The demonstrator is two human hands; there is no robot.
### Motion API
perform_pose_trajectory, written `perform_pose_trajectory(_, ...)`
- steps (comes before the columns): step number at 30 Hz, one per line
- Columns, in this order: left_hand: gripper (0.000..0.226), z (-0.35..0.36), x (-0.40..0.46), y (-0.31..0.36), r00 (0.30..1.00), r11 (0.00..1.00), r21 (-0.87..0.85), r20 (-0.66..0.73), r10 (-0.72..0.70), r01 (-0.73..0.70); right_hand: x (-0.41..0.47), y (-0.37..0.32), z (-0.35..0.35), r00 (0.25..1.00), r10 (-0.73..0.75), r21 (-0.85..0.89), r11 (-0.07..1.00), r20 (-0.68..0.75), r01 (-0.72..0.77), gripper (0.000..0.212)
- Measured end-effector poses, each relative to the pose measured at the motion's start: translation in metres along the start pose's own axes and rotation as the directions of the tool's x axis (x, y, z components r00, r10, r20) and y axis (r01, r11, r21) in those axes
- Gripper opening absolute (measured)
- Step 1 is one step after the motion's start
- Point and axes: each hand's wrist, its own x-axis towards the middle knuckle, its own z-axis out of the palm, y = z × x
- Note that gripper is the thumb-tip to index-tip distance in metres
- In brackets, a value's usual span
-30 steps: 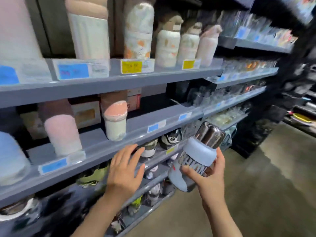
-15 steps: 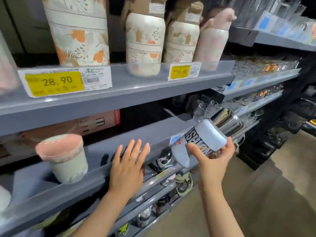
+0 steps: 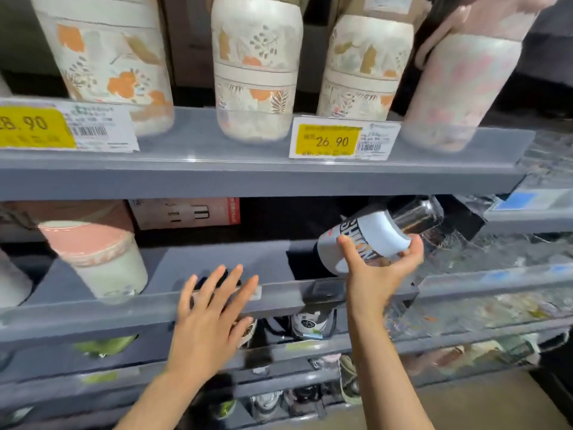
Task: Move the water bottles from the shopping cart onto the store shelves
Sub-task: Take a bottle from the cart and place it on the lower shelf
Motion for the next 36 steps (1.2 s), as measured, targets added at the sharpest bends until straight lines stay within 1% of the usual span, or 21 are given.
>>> perform_pose_trajectory(3, 0.063, 0.0, 0.001, 0.003, 0.999, 0.999, 0.004, -0.024, -0.032, 0.032, 0.01, 0.01, -0.004, 0.993, -0.091, -0.151, 0.983, 0.079, 0.102, 0.094)
perform_pose_trajectory(5, 0.063, 0.0, 0.001, 0.003, 0.999, 1.0, 0.016, -0.043, -0.021, 0.022, 0.014, 0.017, -0.006, 0.984, -0.105, -0.232, 0.963, 0.147, 0.137, 0.094)
perform_pose_trajectory(7, 0.061, 0.0, 0.002, 0.003, 0.998, 1.0, 0.017, -0.058, -0.011, 0.012, 0.013, 0.024, -0.006, 0.969, -0.119, -0.295, 0.938, 0.215, 0.181, 0.094)
perform_pose_trajectory(10, 0.059, 0.0, 0.003, 0.002, 0.997, 1.0, -0.019, -0.081, -0.011, 0.009, 0.011, 0.031, -0.004, 0.934, -0.18, -0.369, 0.882, 0.308, 0.291, 0.093)
perform_pose_trajectory(11, 0.058, 0.001, 0.003, 0.002, 0.996, 0.999, -0.032, -0.09, -0.013, 0.01, 0.011, 0.03, -0.004, 0.93, -0.178, -0.386, 0.872, 0.323, 0.301, 0.094)
perform_pose_trajectory(15, 0.056, 0.001, 0.003, 0.003, 0.993, 0.998, -0.065, -0.112, -0.024, 0.017, 0.015, 0.026, -0.004, 0.95, -0.127, -0.426, 0.871, 0.284, 0.243, 0.097)
perform_pose_trajectory(18, 0.054, 0.003, 0.002, 0.004, 0.993, 0.996, -0.08, -0.116, -0.036, 0.027, 0.013, 0.024, -0.003, 0.942, -0.165, -0.465, 0.836, 0.292, 0.291, 0.1)
perform_pose_trajectory(22, 0.052, 0.003, 0.002, 0.006, 0.992, 0.995, -0.088, -0.119, -0.049, 0.039, 0.012, 0.026, 0.002, 0.939, -0.171, -0.526, 0.792, 0.298, 0.311, 0.103)
perform_pose_trajectory(32, 0.051, 0.003, 0.0, 0.009, 0.99, 0.993, -0.093, -0.113, -0.081, 0.071, 0.013, 0.027, -0.003, 0.928, -0.195, -0.535, 0.771, 0.318, 0.345, 0.103)
perform_pose_trajectory(36, 0.052, 0.005, 0.0, 0.009, 0.989, 0.995, -0.064, -0.124, -0.08, 0.072, 0.014, 0.029, -0.004, 0.929, -0.187, -0.535, 0.773, 0.32, 0.34, 0.103)
